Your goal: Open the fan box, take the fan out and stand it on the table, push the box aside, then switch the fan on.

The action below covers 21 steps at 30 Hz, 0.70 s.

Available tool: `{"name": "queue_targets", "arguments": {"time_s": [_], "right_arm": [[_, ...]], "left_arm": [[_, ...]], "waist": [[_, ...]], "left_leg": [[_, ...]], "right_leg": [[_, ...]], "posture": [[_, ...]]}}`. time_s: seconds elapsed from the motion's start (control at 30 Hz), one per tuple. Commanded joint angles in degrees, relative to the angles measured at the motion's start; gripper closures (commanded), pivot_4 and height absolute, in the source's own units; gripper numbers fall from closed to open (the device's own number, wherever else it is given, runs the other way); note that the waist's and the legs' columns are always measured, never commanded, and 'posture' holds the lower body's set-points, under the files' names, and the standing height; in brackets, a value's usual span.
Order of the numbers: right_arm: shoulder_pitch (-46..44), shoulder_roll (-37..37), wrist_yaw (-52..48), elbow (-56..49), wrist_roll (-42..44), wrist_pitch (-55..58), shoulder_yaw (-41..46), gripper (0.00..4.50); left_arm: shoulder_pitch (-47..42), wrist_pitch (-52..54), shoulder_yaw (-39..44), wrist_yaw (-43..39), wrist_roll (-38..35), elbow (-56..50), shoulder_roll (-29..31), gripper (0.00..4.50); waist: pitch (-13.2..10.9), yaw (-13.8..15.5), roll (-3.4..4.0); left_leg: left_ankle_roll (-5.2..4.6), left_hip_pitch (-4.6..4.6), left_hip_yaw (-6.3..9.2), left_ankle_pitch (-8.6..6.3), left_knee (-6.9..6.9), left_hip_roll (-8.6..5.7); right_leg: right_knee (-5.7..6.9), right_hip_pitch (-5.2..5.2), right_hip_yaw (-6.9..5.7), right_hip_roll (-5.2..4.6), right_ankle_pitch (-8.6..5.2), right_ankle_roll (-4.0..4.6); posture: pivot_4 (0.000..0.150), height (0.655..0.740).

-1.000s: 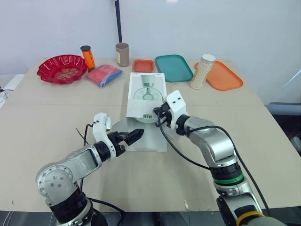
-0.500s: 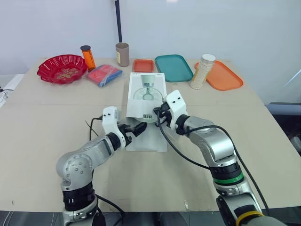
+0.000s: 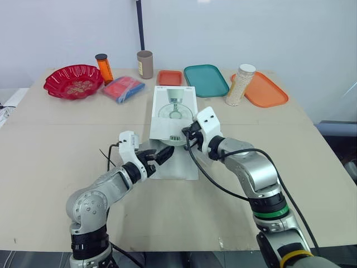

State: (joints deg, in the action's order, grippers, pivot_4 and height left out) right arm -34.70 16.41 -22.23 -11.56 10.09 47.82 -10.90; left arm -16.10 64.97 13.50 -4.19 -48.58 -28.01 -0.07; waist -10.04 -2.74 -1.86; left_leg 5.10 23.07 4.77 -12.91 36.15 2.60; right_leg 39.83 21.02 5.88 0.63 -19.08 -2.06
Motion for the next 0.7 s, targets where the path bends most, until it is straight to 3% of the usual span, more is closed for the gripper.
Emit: {"name": "queue_targets", "arguments": {"time_s": [0.03,0.37,0.7], "right_arm": [[1.2,0.0,-0.1,1.8,-0.6,2.2,-1.3,4.50],[1.2,-0.5,0.0,1.6,-1.0,2.5,-1.5,4.50],[1.8,-0.4,0.0,0.9,-1.2,3.1,-1.2,4.50]], "left_arm": [[0.4,-1.9,-1.4,0.0,-0.4,-1.3,0.3,0.04],[-1.0,-8.8,-6.0,0.5,4.4,7.3,-3.1,0.04],[-1.5,-14.4,-3.8,0.6,2.5,10.5,-6.4,0.04]], "waist": [[0.0,0.0,0.00],[0.0,0.0,0.00],[0.0,0.0,0.00]], "left_leg": [[0.00,0.00,0.00,0.00,0.00,0.00],[-0.01,0.00,-0.01,0.00,0.00,0.00],[-0.01,0.02,0.00,0.00,-0.03,-0.01]], "right_leg": [[0.00,0.00,0.00,0.00,0.00,0.00],[-0.01,0.00,0.02,0.01,0.00,0.00],[-0.06,0.00,0.00,0.00,0.00,0.00]], "posture": [[0.150,0.7400],[0.150,0.7400],[0.150,0.7400]]}}
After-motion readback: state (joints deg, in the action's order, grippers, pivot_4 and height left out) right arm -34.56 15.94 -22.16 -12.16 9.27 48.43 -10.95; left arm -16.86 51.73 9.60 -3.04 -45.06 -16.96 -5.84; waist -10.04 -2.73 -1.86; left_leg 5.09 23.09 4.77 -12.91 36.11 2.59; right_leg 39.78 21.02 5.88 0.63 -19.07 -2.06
